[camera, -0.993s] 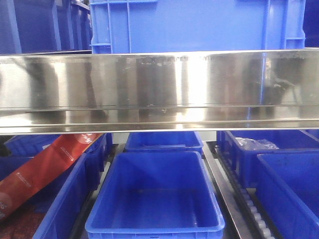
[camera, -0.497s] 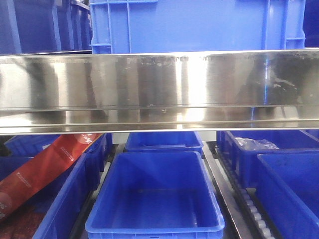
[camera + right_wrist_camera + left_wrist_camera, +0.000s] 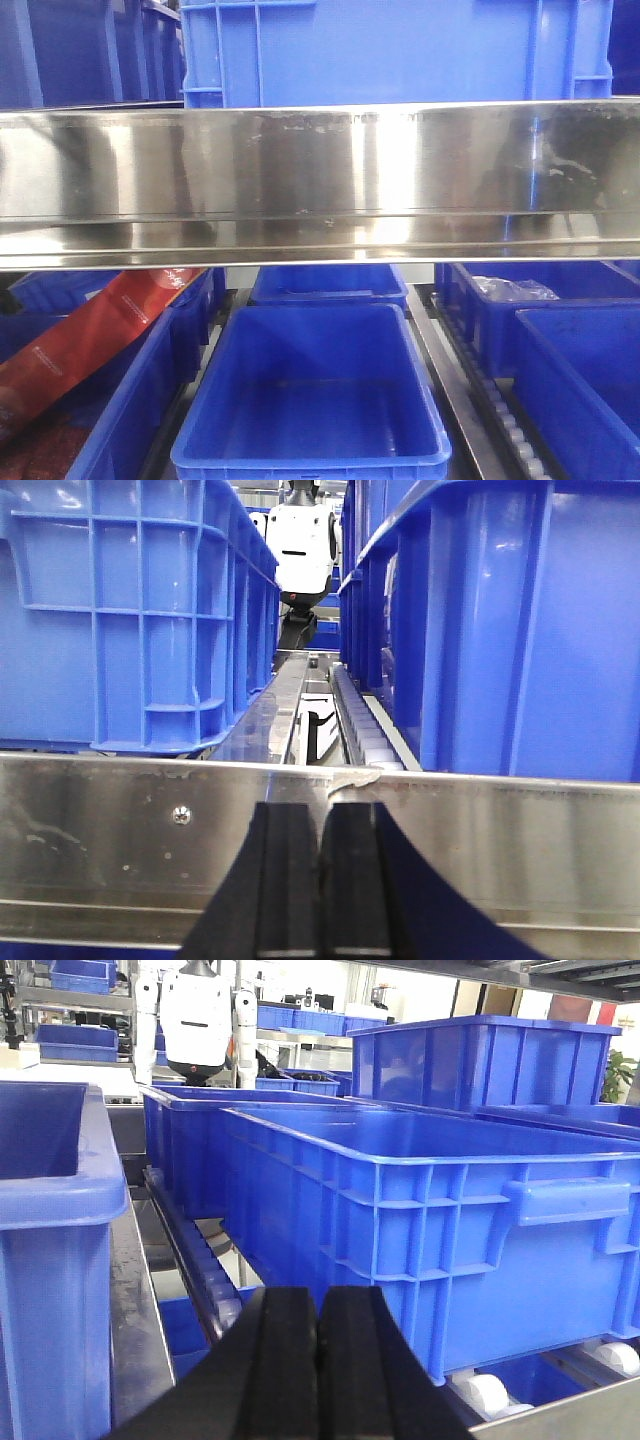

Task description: Place valve from conveyor to right shelf box

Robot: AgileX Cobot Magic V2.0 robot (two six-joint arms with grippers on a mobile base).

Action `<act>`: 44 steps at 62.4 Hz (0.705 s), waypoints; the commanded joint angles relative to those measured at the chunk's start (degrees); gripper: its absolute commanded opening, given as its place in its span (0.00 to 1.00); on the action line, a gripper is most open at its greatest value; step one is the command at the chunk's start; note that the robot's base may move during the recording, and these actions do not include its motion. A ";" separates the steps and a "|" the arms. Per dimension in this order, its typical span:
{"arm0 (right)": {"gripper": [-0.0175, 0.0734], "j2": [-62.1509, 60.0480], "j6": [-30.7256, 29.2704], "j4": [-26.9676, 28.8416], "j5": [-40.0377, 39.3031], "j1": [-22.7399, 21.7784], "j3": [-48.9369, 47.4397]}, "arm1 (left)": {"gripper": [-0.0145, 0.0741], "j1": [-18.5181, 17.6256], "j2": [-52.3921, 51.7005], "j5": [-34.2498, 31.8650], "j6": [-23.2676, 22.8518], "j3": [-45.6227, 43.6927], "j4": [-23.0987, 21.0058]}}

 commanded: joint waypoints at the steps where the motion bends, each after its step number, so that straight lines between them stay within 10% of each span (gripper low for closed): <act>1: 0.01 -0.22 0.12 -0.57 -1.05 -0.31 0.17 | 0.04 0.11 -0.28 -1.16 -0.43 -0.04 -0.40; 24: 0.01 -0.22 0.12 -0.57 -1.05 -0.31 0.17 | 0.04 0.62 -1.63 -1.81 -0.43 2.01 -0.40; 44: 0.01 -0.22 0.12 -0.57 -1.05 -0.31 0.17 | 0.04 13.30 -14.02 -1.96 -0.43 17.46 4.27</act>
